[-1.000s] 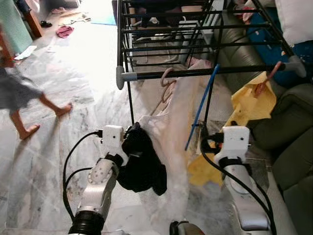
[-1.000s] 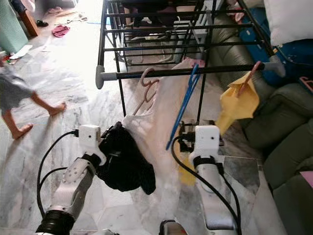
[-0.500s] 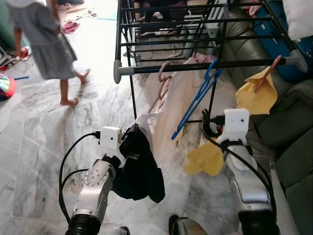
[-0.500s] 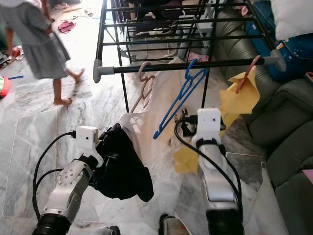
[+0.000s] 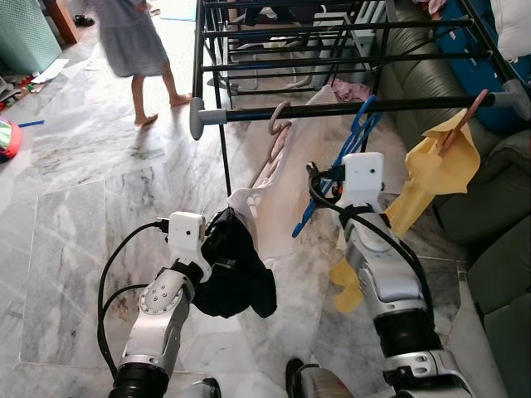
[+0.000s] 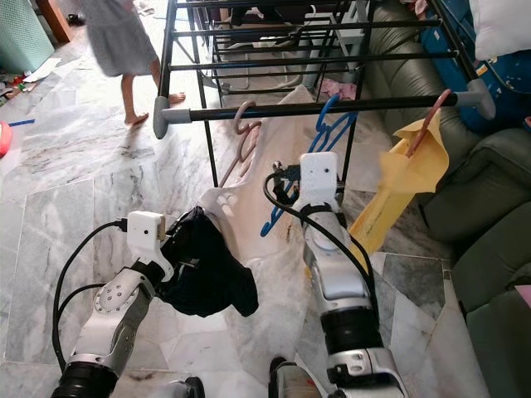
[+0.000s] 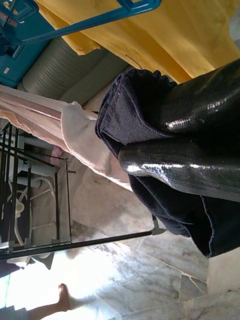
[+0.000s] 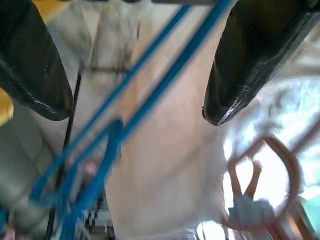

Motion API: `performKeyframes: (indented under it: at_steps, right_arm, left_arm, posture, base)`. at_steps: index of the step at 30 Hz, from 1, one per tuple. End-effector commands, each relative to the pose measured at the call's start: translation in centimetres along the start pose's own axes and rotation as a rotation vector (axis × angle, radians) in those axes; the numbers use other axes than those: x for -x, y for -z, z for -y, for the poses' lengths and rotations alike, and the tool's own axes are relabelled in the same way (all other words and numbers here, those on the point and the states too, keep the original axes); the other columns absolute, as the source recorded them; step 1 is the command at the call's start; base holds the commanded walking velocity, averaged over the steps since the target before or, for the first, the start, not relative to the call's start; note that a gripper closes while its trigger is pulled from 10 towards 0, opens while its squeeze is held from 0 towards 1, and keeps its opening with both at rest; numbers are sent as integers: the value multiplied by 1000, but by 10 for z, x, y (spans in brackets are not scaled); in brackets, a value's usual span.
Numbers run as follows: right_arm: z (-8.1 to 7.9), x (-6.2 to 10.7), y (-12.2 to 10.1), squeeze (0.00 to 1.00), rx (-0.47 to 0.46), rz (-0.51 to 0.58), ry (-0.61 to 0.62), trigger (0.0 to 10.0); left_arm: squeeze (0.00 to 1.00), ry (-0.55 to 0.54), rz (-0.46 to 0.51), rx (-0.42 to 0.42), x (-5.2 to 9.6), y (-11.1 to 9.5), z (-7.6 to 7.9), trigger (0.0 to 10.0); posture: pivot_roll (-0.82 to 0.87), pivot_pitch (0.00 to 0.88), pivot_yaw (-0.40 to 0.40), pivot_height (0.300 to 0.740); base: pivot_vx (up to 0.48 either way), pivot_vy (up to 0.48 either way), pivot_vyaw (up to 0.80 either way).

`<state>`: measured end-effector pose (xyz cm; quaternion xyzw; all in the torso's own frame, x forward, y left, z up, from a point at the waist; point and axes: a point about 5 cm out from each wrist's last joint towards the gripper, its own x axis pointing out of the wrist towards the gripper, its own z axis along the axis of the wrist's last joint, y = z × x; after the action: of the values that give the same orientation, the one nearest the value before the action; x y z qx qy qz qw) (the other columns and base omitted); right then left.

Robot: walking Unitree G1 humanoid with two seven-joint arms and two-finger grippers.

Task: Hang hanger

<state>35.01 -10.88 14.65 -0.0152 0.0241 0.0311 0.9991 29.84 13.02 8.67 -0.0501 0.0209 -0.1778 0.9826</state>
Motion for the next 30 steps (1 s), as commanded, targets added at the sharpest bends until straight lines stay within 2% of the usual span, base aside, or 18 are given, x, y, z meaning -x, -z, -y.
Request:
performKeyframes:
  at_steps: [1, 8, 11, 18, 19, 30]
  right_arm:
    - [4, -2, 5, 0, -8, -41, 28, 10000]
    - [21, -2, 20, 0, 1, -124, 97, 10000]
    - [32, 1, 21, 0, 4, -124, 133, 10000]
    - [40, 4, 21, 0, 37, -119, 157, 10000]
    - [42, 5, 20, 0, 71, -115, 164, 10000]
    - [37, -1, 13, 0, 75, -108, 84, 10000]
  left_arm:
    - [0, 7, 9, -11, 1, -3, 1, 10000]
    - [0, 13, 9, -8, 0, -4, 3, 10000]
    - [0, 14, 7, -8, 0, -4, 3, 10000]
    - [0, 23, 4, -8, -2, -3, 5, 10000]
    - [0, 25, 4, -7, -3, -4, 5, 10000]
    - [0, 35, -5, -7, -6, -2, 8, 10000]
  posture:
    - [-138, 241, 19, 740]
    - [-139, 239, 19, 740]
    - [-144, 238, 22, 740]
    - [-155, 234, 24, 740]
    - [-157, 232, 25, 740]
    - [-165, 222, 25, 740]
  base:
    - [0, 0, 0]
    - [0, 0, 0]
    - [0, 0, 0]
    - [0, 0, 0]
    - [0, 0, 0]
    - [0, 0, 0]
